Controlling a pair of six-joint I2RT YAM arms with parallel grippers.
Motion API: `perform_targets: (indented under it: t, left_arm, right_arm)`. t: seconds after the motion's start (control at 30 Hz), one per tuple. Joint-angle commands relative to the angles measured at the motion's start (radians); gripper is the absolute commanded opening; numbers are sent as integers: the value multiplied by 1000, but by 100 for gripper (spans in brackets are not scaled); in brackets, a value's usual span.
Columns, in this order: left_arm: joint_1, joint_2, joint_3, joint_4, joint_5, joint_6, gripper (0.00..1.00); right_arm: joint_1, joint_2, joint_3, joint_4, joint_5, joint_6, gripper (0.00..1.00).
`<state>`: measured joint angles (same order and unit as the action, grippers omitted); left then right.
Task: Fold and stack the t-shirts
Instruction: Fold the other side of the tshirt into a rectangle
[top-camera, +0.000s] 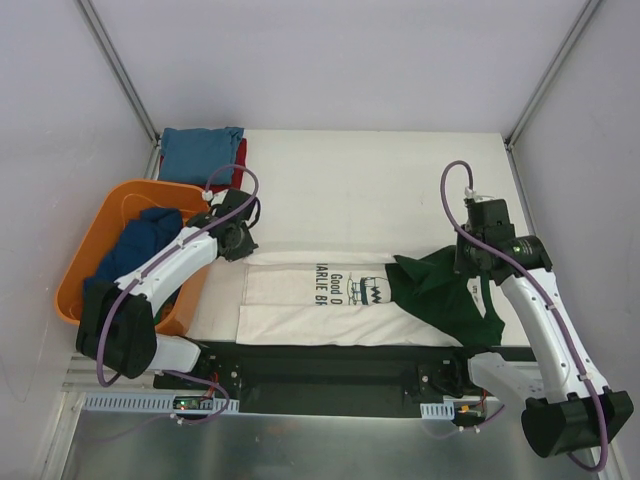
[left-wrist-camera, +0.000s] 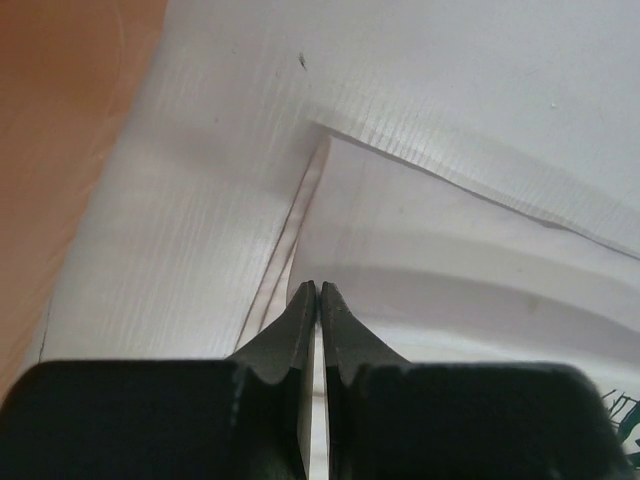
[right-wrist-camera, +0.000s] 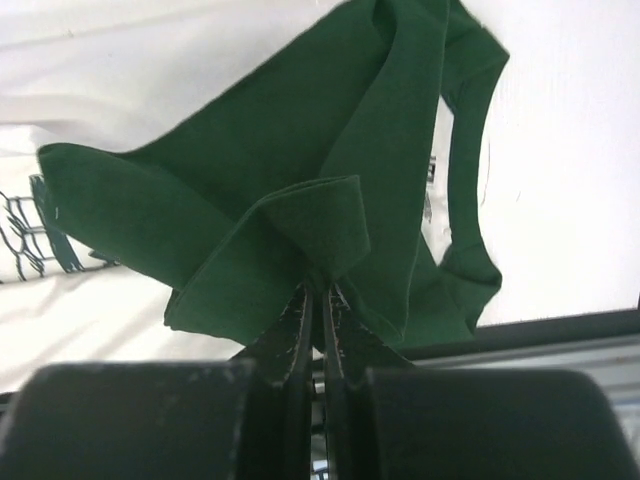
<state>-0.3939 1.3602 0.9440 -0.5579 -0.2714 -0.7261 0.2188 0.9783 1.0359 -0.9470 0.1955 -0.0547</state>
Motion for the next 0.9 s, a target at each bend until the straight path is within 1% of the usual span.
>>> perform_targets:
  t: [0.0,0.33,0.57,0.63,0.67,0.7,0.73,0.77,0.8,0.83,0.87]
  left_arm:
    - [-5,-58,-14,-4,-49,-12,0]
    - [-5,-73,-47,-5,-12,-13,0]
    - [-5,-53,-80,-4,8,-21,0]
    - [-5,-47,-90,-4,15,-22,0]
    - [-5,-47,-94,-5,17,-27,0]
    - [-5,-47,-103,-5,20,-29,4]
    - [-5,-49,-108,-5,20,-30,9]
    - [-5,-53,-112,-5,20,-32,17]
    - [-5,-58,-123,-7,24,-32,29]
    - [-5,-73,-126,-8,29,-32,40]
    - [-5,-82,-129,-8,34,-32,49]
  right_arm:
    - [2,-18,-13,-94,22,29,4]
    - [2,8,32,-229,35,53,6]
    - [2,59,-20,-242,2,113,9]
    - [2,75,-34,-259,27,140,11]
    - [2,92,-40,-271,41,153,14]
    - [2,103,-51,-306,56,168,17]
    - [2,112,-54,-326,100,193,23]
    - [2,128,-59,-347,126,234,27]
    - [2,131,-68,-380,148,255,32]
    - [2,132,-71,-394,180,268,50]
    - [2,128,-71,-404,192,285,55]
